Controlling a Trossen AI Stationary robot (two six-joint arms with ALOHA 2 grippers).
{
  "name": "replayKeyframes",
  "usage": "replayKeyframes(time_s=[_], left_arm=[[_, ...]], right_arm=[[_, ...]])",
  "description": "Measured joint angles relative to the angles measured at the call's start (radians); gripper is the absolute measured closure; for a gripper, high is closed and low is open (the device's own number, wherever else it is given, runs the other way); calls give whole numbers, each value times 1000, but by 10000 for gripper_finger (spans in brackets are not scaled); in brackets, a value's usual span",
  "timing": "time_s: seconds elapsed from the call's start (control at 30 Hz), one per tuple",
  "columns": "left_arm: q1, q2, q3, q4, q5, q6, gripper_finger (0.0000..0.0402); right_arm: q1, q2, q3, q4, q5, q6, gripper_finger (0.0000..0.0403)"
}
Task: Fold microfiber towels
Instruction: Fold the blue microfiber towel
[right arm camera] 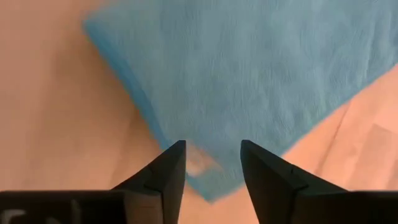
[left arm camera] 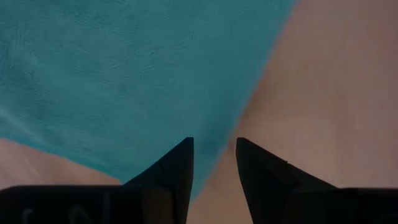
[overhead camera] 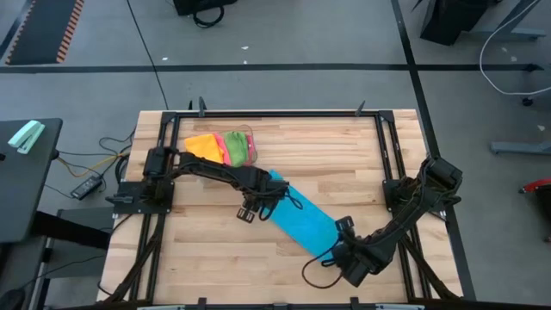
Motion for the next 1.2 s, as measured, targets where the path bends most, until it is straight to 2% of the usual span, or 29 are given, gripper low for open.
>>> replayKeyframes(time_s=[0.13,0.2,0.37,0.5,0.67,0.87,1.0,1.1,1.2], left_arm=[[-38,0,0,-19,2,-76,275],[-57,0,0,-31,2,-97,277],[-96,0,0,-26,2,-186,280],[-126,0,0,-30,1,-254,279],[-155,0,1,-27,1,-281,286],[-157,0,1,6,-1,-301,291],[-156,0,2,18,-2,-324,290],[-157,0,2,17,-2,-329,292],[-157,0,2,15,-1,-346,294]], right_arm=[[13,0,-6,-83,-45,-67,220],[19,0,-9,-124,-34,-109,207],[17,-1,-97,-46,4,-208,182],[25,-6,-155,25,13,-234,178],[46,-1,-142,27,45,-236,181],[73,-1,-160,113,120,-213,182],[74,-6,-188,163,128,-232,188],[74,-6,-205,193,142,-241,211],[74,-5,-210,206,145,-248,252]])
